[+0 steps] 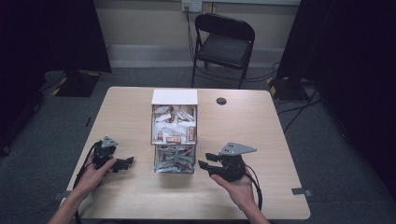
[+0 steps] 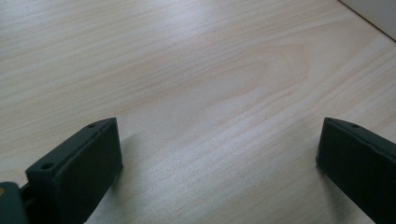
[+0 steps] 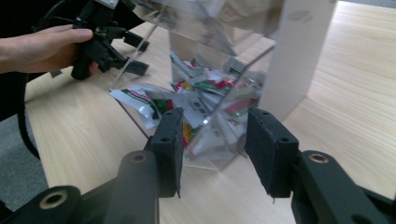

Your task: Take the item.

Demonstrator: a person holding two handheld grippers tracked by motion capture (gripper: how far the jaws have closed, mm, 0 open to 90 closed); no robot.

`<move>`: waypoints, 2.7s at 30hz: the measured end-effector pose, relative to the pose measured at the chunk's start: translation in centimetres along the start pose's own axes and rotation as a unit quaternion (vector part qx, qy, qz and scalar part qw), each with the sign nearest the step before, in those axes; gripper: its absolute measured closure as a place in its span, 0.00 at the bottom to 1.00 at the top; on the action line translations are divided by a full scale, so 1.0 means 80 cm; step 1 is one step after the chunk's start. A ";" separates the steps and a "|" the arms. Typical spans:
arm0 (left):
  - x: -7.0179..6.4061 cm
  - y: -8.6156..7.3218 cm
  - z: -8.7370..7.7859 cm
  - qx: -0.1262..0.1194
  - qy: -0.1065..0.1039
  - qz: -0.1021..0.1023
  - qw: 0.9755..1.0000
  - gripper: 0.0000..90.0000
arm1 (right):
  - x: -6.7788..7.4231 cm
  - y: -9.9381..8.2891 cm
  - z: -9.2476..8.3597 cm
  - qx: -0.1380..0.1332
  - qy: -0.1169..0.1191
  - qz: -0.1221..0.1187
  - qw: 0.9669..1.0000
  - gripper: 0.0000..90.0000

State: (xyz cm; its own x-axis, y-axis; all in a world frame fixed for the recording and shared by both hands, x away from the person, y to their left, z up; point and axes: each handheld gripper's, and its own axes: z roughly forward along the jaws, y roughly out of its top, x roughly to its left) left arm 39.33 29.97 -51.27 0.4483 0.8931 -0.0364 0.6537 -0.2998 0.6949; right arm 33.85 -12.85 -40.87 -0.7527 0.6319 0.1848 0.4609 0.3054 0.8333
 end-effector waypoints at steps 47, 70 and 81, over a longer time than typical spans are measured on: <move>0.000 0.000 0.000 0.000 0.000 0.000 1.000 0.00 | 0.026 -0.002 0.091 0.046 0.028 -0.034 0.998 0.83; 0.000 0.000 0.000 0.000 0.000 0.000 1.000 0.00 | 0.028 -0.001 0.086 0.029 0.031 -0.046 0.998 1.00; 0.000 0.000 0.000 0.000 0.000 0.000 1.000 0.00 | 0.026 0.006 0.073 0.005 0.044 -0.040 0.998 1.00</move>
State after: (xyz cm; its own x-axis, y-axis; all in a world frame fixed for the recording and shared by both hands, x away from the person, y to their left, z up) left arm 39.33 29.97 -51.27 0.4482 0.8932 -0.0367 0.6536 -0.2995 0.6951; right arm 35.25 -7.26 -43.11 -0.8249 0.5411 0.1634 0.4027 0.3597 0.8417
